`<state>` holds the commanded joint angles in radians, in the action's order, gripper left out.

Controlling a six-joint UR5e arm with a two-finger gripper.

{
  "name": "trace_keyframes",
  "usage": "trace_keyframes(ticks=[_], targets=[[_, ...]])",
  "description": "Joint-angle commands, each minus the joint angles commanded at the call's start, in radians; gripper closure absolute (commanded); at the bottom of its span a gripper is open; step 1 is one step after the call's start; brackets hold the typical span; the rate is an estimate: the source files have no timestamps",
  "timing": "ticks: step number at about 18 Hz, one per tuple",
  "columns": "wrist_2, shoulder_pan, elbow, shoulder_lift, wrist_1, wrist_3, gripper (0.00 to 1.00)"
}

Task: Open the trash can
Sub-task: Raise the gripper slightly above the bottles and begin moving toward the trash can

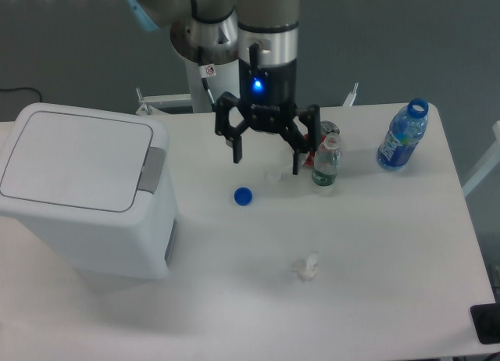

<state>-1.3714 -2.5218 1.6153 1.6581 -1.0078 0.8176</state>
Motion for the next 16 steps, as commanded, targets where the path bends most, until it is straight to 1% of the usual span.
trace_keyframes(ticks=[5,11,14,16], targets=[[0.000,-0.015,-0.005,0.003,0.000,0.015,0.00],[0.000,-0.014,0.012,0.012,0.002,0.005,0.00],[0.002,-0.014,0.011,0.012,0.002,-0.043,0.00],[0.006,-0.011,0.005,0.023,0.003,-0.076,0.00]])
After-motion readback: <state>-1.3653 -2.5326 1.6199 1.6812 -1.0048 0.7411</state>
